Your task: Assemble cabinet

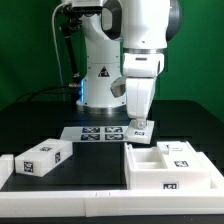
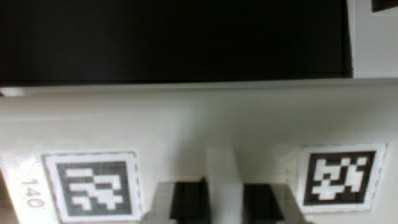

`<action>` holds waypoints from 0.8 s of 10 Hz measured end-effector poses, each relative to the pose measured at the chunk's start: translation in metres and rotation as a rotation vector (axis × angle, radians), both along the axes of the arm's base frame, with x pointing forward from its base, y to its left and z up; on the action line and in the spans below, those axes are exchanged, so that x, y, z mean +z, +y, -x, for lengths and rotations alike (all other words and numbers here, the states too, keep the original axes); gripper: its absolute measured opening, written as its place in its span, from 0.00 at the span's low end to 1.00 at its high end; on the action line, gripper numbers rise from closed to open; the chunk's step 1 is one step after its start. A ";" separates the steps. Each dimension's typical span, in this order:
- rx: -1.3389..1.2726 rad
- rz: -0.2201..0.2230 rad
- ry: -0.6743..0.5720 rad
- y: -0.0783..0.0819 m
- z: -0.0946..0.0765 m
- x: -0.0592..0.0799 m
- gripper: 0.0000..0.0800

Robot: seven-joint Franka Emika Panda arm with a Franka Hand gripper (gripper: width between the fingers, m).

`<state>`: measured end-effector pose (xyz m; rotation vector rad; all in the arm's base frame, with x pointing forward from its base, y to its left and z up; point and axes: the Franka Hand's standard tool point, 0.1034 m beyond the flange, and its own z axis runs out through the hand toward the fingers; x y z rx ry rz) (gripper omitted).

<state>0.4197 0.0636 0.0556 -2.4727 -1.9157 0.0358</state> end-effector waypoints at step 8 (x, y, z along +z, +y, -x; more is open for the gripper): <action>-0.011 -0.004 -0.024 -0.003 -0.028 0.010 0.09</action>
Offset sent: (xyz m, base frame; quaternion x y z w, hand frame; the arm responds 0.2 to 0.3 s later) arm 0.0262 0.0033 0.0067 0.0031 0.0167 0.0172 0.9997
